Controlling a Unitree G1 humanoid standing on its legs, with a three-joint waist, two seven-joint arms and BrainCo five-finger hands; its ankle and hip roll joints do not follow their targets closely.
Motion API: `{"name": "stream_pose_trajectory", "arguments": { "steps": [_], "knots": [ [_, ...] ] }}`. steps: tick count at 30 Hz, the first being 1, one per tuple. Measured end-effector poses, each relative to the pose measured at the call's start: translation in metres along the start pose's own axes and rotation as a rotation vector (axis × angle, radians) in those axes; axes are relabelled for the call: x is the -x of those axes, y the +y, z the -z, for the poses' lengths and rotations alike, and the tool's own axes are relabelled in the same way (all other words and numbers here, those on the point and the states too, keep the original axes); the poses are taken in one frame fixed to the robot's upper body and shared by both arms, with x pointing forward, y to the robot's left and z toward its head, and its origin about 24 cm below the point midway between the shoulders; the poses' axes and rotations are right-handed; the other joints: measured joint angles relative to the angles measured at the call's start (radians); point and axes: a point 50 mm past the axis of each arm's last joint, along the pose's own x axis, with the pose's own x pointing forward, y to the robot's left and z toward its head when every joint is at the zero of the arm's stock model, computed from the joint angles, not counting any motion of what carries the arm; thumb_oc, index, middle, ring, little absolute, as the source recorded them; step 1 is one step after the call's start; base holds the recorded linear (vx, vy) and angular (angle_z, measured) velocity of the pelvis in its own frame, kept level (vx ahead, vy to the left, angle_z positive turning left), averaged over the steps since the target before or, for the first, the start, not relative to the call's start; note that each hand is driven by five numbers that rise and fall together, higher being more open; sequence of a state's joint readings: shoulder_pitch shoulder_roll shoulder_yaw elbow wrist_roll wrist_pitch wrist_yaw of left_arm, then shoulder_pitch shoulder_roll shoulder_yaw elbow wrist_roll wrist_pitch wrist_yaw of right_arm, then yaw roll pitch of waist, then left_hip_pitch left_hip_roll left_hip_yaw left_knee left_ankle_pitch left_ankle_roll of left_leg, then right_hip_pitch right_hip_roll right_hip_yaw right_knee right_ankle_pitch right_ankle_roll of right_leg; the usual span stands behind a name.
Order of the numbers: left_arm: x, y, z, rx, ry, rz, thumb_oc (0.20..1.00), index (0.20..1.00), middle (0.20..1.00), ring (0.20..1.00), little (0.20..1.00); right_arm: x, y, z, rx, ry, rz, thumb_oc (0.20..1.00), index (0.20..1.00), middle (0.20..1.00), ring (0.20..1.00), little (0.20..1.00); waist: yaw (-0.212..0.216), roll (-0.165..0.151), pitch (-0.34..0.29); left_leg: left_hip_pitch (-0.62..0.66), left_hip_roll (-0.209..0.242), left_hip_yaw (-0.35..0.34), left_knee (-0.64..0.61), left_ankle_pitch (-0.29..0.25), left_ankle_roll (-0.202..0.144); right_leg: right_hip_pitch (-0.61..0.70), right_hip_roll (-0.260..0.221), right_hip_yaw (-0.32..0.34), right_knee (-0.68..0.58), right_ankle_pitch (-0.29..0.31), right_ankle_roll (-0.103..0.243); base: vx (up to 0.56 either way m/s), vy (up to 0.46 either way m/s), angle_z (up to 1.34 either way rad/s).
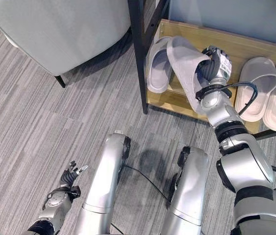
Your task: Arrange the slippers neatly on the shoe rack.
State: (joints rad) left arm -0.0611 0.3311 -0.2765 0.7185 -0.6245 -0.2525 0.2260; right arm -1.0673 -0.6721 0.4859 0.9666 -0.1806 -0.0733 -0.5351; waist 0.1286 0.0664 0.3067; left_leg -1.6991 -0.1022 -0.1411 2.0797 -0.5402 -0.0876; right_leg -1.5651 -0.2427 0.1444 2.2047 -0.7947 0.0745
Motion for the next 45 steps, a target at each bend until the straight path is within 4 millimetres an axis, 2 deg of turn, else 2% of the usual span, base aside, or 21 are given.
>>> {"name": "stream_pose_trajectory", "arguments": {
  "steps": [2, 3, 7, 10, 15, 20, 21, 24, 29, 30, 31, 34, 38, 41, 45],
  "knots": [
    [0.001, 0.006, 0.004, -0.014, 0.015, -0.016, 1.000, 1.000, 1.000, 1.000, 1.000, -0.004, -0.003, 0.006, 0.023, 0.046, 0.008, 0.200, 0.200, 0.200, 0.200, 0.200, 0.002, -0.002, 0.002, 0.002, 0.005, -0.007, 0.058, -0.029, -0.001, 0.004, 0.012, 0.013, 0.054, -0.028, 0.007, 0.03, 0.013, -0.14],
    [0.002, 0.010, 0.006, -0.021, 0.026, -0.024, 1.000, 1.000, 1.000, 1.000, 1.000, -0.005, -0.004, 0.008, 0.027, 0.056, 0.012, 0.200, 0.200, 0.200, 0.200, 0.200, -0.003, -0.013, 0.008, 0.003, 0.006, -0.008, 0.070, -0.032, -0.007, 0.003, 0.016, 0.020, 0.067, -0.032, 0.009, 0.03, 0.017, -0.06],
    [0.002, 0.010, 0.007, -0.070, 0.036, -0.009, 1.000, 1.000, 1.000, 1.000, 1.000, -0.006, -0.005, 0.020, 0.099, 0.132, 0.000, 0.200, 0.200, 0.200, 0.200, 0.200, -0.001, -0.021, 0.027, 0.000, 0.016, -0.014, 0.124, -0.051, -0.016, -0.002, 0.029, 0.037, 0.116, -0.037, 0.003, 0.04, 0.021, -0.11],
    [0.003, 0.012, 0.010, -0.087, 0.046, -0.008, 1.000, 1.000, 1.000, 1.000, 1.000, -0.007, 0.001, 0.017, 0.110, 0.156, -0.014, 0.200, 0.200, 0.200, 0.200, 0.200, -0.005, -0.022, 0.027, 0.007, 0.017, -0.012, 0.119, -0.052, -0.019, 0.005, 0.029, 0.038, 0.110, -0.037, 0.003, 0.02, 0.023, -0.01],
    [0.006, 0.008, 0.013, -0.186, 0.045, 0.044, 1.000, 1.000, 1.000, 1.000, 1.000, -0.012, -0.003, 0.016, -0.032, 0.270, 0.028, 0.200, 0.200, 0.200, 0.200, 0.200, 0.005, -0.014, 0.031, 0.008, 0.014, -0.006, 0.113, -0.050, -0.012, 0.006, 0.022, 0.038, 0.105, -0.037, 0.002, 0.01, 0.047, 0.02],
    [0.010, 0.019, 0.017, -0.206, 0.056, 0.026, 1.000, 1.000, 1.000, 1.000, 1.000, -0.023, -0.019, 0.009, -0.040, 0.268, 0.065, 0.200, 0.200, 0.200, 0.200, 0.200, 0.009, 0.006, 0.076, 0.013, 0.011, -0.006, 0.112, -0.049, -0.011, 0.014, 0.014, 0.038, 0.106, -0.037, 0.002, -0.02, 0.020, 0.04],
    [0.011, 0.019, 0.017, -0.206, 0.057, 0.025, 1.000, 1.000, 1.000, 1.000, 1.000, -0.024, -0.024, 0.013, -0.036, 0.282, 0.078, 0.200, 0.200, 0.200, 0.200, 0.200, 0.025, 0.006, 0.088, 0.017, 0.011, -0.006, 0.112, -0.049, -0.011, 0.016, 0.014, 0.038, 0.106, -0.036, 0.001, -0.03, 0.051, -0.02],
    [0.010, 0.027, 0.013, -0.186, 0.047, -0.011, 1.000, 1.000, 1.000, 1.000, 1.000, -0.031, -0.032, 0.007, -0.029, 0.266, 0.085, 0.200, 0.200, 0.200, 0.200, 0.200, 0.030, -0.001, 0.128, 0.022, 0.010, -0.003, 0.113, -0.047, -0.008, 0.022, 0.015, 0.038, 0.107, -0.036, 0.000, 0.00, 0.034, -0.01],
    [0.009, 0.025, 0.011, -0.177, 0.039, -0.009, 1.000, 1.000, 1.000, 1.000, 1.000, -0.030, -0.036, 0.016, -0.201, 0.377, 0.118, 0.200, 0.200, 0.200, 0.200, 0.200, 0.047, -0.006, 0.131, 0.024, 0.004, -0.004, 0.111, -0.048, -0.009, 0.034, 0.007, 0.036, 0.103, -0.037, 0.001, 0.00, 0.002, 0.03],
    [0.010, 0.024, 0.009, -0.179, 0.029, 0.003, 1.000, 1.000, 1.000, 1.000, 1.000, -0.030, -0.037, 0.016, -0.214, 0.381, 0.120, 0.680, 0.680, 0.680, 0.680, 0.680, 0.046, -0.012, 0.136, 0.024, 0.001, -0.004, 0.109, -0.050, -0.013, 0.034, 0.005, 0.037, 0.103, -0.037, 0.002, -0.01, 0.009, 0.08],
    [0.010, 0.023, 0.005, -0.182, 0.013, 0.021, 1.000, 1.000, 1.000, 1.000, 1.000, -0.030, -0.037, 0.017, -0.218, 0.385, 0.122, 1.000, 1.000, 1.000, 1.000, 1.000, 0.047, -0.016, 0.146, 0.024, -0.003, -0.004, 0.108, -0.050, -0.013, 0.034, 0.002, 0.036, 0.103, -0.037, 0.002, -0.01, 0.012, 0.06],
    [0.011, 0.022, 0.005, -0.191, 0.013, 0.034, 1.000, 1.000, 1.000, 1.000, 1.000, -0.035, -0.041, 0.008, -0.203, 0.354, 0.125, 1.000, 1.000, 1.000, 1.000, 1.000, 0.046, -0.011, 0.174, 0.024, -0.004, -0.002, 0.109, -0.050, -0.012, 0.034, 0.001, 0.037, 0.105, -0.037, 0.002, -0.01, 0.007, 0.01],
    [0.011, 0.022, 0.007, -0.326, 0.010, 0.079, 1.000, 1.000, 1.000, 1.000, 1.000, -0.043, -0.046, -0.009, -0.173, 0.292, 0.129, 1.000, 1.000, 1.000, 1.000, 1.000, 0.028, -0.003, 0.203, 0.024, -0.002, 0.008, 0.111, -0.045, -0.003, 0.030, 0.001, 0.046, 0.109, -0.036, -0.001, -0.01, 0.008, -0.02],
    [0.012, 0.024, 0.011, -0.341, 0.026, 0.073, 1.000, 1.000, 1.000, 1.000, 1.000, -0.044, -0.049, -0.011, -0.166, 0.286, 0.149, 1.000, 1.000, 1.000, 1.000, 1.000, 0.022, 0.007, 0.210, 0.024, 0.000, 0.019, 0.120, -0.044, 0.001, 0.026, 0.000, 0.062, 0.119, -0.036, -0.001, -0.03, 0.014, 0.00],
    [0.014, 0.036, 0.028, -0.355, 0.100, 0.005, 1.000, 1.000, 1.000, 1.000, 1.000, -0.045, -0.051, -0.015, -0.240, 0.289, 0.193, 1.000, 1.000, 1.000, 1.000, 1.000, 0.019, 0.007, 0.210, 0.027, 0.000, 0.020, 0.120, -0.043, 0.003, 0.029, 0.001, 0.063, 0.119, -0.036, -0.001, -0.02, 0.011, 0.00]
  ]
}}
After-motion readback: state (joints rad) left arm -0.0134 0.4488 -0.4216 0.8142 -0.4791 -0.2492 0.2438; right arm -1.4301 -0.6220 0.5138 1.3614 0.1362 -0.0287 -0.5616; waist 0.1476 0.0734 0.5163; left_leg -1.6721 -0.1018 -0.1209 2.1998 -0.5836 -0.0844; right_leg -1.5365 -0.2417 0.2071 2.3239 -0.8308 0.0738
